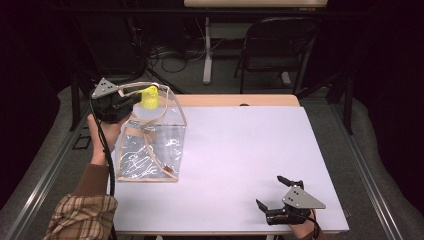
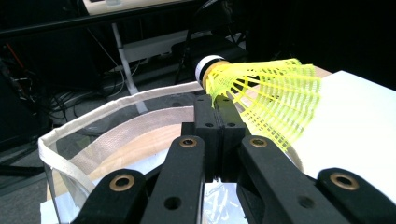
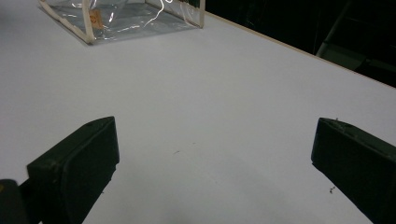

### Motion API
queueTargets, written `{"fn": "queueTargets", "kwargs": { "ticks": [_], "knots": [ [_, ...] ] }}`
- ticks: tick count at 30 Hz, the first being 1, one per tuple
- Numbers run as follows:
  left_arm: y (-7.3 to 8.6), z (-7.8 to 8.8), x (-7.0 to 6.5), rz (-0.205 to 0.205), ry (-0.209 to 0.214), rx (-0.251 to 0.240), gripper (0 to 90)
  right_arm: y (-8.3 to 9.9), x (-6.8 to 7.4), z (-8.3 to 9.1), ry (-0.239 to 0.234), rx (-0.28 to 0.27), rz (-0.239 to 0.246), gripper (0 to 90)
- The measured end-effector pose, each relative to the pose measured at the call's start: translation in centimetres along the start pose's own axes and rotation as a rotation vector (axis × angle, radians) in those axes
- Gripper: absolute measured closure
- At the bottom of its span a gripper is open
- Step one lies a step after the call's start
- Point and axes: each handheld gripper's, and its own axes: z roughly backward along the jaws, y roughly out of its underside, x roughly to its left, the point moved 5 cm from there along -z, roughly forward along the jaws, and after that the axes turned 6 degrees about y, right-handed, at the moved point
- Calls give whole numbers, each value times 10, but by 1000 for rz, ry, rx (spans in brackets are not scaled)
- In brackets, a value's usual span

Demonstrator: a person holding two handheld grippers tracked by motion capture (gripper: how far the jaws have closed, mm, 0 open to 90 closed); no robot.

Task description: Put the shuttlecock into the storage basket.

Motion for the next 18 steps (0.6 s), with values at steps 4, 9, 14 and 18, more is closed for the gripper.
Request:
{"fn": "queueTargets", "kwargs": {
  "ticks": [4,9,14,18],
  "knots": [
    [2,-2,0,6,2,6,900,0,0,0,0,0,-2,2],
    [4,-5,0,5,3,11,900,0,0,0,0,2,-1,2],
    [6,-6,1,7,3,21,900,0,0,0,1,2,-1,2],
    [8,-8,2,10,0,27,900,0,0,0,0,2,-1,2]
  ]
}}
